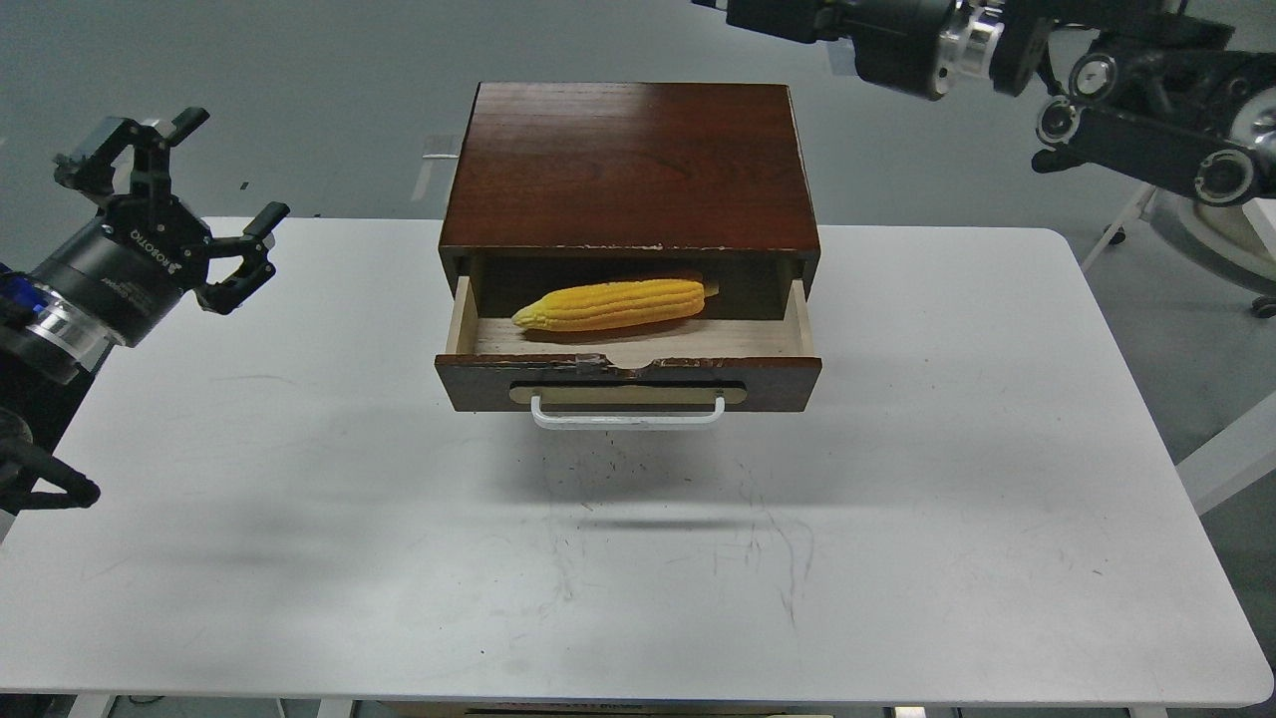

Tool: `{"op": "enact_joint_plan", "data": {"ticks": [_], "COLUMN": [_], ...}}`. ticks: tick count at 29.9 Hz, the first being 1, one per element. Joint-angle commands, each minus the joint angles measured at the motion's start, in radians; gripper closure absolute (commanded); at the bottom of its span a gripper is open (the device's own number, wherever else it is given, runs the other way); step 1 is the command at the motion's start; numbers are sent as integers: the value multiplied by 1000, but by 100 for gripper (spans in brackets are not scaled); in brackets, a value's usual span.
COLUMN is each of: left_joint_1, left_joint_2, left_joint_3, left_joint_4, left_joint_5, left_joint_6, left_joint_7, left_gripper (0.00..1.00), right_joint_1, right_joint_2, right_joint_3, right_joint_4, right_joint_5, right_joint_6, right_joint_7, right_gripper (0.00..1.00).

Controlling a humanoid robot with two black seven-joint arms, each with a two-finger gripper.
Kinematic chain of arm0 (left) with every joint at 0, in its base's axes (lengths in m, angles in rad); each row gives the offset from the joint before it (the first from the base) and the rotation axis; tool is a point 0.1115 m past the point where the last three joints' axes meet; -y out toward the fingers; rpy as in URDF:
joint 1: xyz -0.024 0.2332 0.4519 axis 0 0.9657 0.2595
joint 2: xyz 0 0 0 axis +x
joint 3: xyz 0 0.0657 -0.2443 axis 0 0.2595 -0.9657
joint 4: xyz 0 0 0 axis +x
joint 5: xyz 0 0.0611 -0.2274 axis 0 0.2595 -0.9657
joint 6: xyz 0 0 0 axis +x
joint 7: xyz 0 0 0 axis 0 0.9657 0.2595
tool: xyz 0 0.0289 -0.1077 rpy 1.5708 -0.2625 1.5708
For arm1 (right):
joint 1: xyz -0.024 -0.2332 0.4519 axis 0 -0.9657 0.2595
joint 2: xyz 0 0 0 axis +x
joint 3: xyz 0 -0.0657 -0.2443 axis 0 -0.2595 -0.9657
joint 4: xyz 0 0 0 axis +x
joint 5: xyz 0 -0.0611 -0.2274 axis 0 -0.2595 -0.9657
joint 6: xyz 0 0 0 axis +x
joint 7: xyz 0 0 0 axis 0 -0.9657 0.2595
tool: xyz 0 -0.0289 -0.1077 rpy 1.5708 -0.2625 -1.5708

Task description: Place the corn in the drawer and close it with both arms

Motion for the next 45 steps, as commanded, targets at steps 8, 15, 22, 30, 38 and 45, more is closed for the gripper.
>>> {"op": "enact_joint_plan", "data": {"ticks": [8, 15, 22, 30, 38, 45], "left_joint_1": [1, 1, -11, -258, -358, -333], "left_joint_2": [-14, -14, 12, 51, -4, -63], "left_joint_3": [13, 15, -8, -14, -17, 4], "left_joint_4": [0, 1, 1, -112, -377, -537], "left_joint_5": [18, 72, 138, 407, 928, 1228], "left_joint_6": [0, 0, 0, 0, 0, 0], "left_joint_7": [0, 0, 0, 0, 0, 0], "left_gripper": [1, 1, 1, 1, 5, 52], "right_joint_1": [-576, -762, -805, -802, -807, -818], "right_joint_2": [-78, -33, 25, 25, 19, 16], "right_joint_3": [500, 547, 547, 547, 542, 539], "right_joint_4": [-14, -46, -109, -112, -118, -118], "right_joint_5": [339, 617, 623, 623, 623, 623], "right_joint_6": [2, 137, 165, 168, 166, 166], "right_joint_7": [0, 0, 0, 0, 0, 0], "right_gripper": [4, 2, 2, 2, 2, 2]}}
